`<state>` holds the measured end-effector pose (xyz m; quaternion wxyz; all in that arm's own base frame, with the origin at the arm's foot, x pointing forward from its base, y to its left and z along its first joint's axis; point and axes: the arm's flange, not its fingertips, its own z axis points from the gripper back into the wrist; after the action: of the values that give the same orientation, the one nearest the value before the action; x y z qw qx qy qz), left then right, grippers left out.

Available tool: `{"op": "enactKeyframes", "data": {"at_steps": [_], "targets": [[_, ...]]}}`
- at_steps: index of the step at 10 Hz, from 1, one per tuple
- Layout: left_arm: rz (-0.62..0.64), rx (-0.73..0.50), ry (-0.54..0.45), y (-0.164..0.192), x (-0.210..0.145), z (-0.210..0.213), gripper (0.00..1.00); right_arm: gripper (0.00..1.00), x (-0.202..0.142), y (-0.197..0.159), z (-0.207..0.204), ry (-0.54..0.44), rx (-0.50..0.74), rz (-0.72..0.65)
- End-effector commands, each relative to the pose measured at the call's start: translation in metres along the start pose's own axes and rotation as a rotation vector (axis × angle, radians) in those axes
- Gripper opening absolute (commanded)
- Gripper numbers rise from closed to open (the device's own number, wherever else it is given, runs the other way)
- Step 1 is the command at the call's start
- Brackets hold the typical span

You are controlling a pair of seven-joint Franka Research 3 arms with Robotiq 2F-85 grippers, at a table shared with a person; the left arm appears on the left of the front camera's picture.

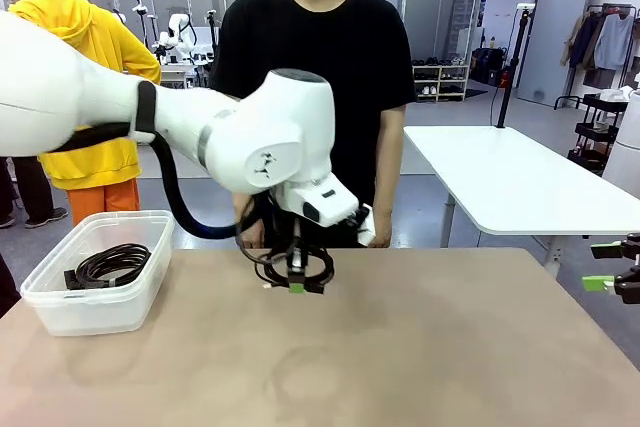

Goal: Organize and store the cables.
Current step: Place the USB Extension Cable into the Organizing box.

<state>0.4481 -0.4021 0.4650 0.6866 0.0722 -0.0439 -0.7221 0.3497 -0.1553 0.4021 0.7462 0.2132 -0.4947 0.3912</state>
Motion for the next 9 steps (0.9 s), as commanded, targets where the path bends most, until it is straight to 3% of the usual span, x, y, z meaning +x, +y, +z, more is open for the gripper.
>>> {"op": "enactKeyframes", "data": {"at_steps": [1, 4, 6, 7, 9], "targets": [[-0.043, 0.032, -0.018, -0.018, -0.067, 0.032, 0.17, 1.00, 0.000, 0.000, 0.000, -0.007, 0.000, -0.001], [-0.074, 0.136, -0.009, -0.027, -0.168, 0.052, 0.17, 1.00, 0.000, 0.000, 0.000, -0.007, 0.000, -0.001], [-0.010, 0.216, -0.019, -0.032, -0.238, 0.058, 0.17, 1.00, 0.000, 0.000, 0.000, -0.007, 0.000, -0.001], [-0.020, 0.201, 0.003, -0.034, -0.260, 0.057, 0.17, 1.00, 0.000, 0.000, 0.000, -0.007, 0.000, -0.001], [-0.024, 0.160, -0.055, -0.033, -0.280, 0.058, 0.17, 1.00, 0.000, 0.000, 0.000, -0.007, 0.000, -0.001]]}}
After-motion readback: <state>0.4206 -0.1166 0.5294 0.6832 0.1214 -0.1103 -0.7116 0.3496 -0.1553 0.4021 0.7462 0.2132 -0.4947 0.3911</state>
